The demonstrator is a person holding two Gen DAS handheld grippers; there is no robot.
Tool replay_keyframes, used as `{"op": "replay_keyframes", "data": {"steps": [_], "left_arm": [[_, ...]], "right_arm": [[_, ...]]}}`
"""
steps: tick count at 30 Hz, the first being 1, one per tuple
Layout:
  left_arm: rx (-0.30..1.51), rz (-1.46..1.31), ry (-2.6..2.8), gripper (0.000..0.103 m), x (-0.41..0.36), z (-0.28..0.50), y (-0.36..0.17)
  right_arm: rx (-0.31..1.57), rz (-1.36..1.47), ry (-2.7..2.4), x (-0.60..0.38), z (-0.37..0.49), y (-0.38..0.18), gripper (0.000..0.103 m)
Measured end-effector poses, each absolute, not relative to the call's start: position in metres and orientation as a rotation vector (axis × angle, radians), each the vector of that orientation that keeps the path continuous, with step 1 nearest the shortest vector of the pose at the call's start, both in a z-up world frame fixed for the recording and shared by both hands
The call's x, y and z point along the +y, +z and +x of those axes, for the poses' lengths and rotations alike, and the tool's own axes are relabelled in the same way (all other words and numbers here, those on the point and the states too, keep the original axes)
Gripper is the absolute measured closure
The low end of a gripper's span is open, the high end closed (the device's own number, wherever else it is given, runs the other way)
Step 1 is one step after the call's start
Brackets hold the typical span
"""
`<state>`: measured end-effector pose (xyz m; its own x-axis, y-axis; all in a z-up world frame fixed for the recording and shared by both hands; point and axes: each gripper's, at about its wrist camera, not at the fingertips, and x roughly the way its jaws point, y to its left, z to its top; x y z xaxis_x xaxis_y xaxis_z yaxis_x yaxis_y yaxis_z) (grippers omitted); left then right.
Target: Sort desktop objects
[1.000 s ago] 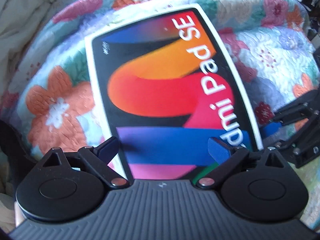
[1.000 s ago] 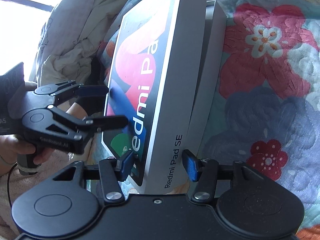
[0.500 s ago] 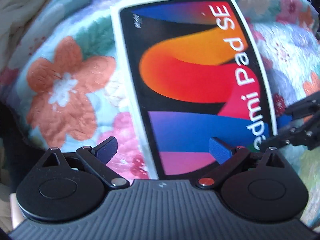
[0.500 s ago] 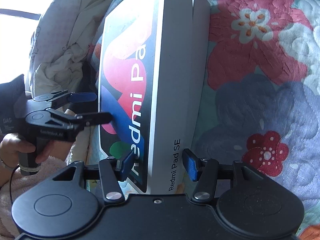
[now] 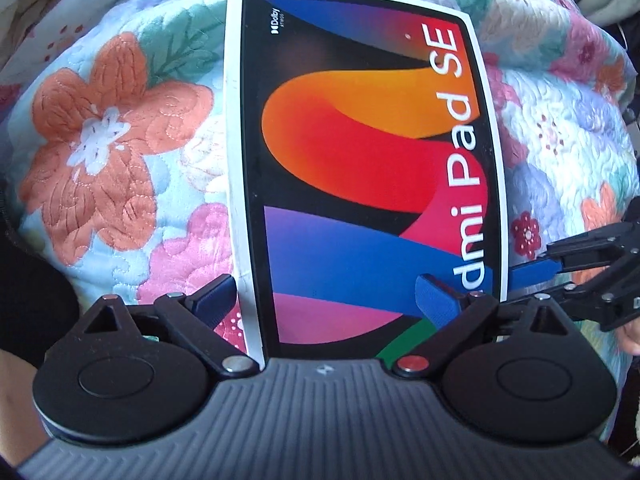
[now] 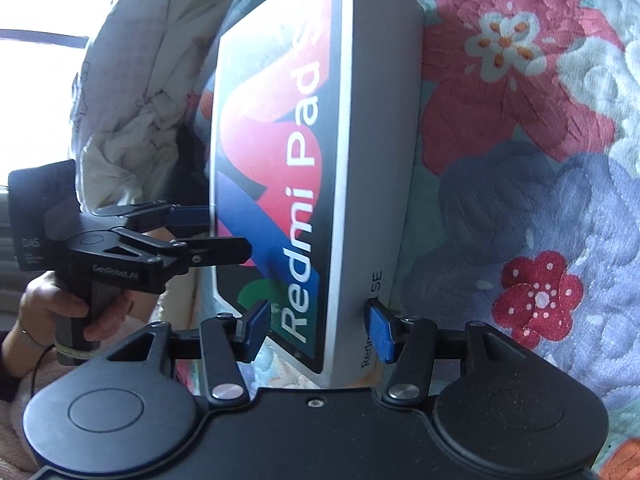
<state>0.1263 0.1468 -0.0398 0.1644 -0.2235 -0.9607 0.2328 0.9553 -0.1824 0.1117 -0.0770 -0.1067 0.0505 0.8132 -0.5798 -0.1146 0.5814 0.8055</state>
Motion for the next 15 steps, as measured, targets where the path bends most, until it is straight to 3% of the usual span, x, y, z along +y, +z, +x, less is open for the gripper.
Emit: {"op": "replay_keyframes", "data": {"steps": [10, 15], "left_arm": [[1.237, 0.112, -0.272, 0.007, 0.142, 0.14, -0.03], [1.28, -0.079, -0.258, 0.003, 0.168, 0.145, -0.044]], "right_arm": [[1.238, 0.65, 0.716, -0.077, 0.128, -0.103, 0.043], [1.278, 0.665, 0.736, -0.066, 0.13, -0.119, 0.041]]}}
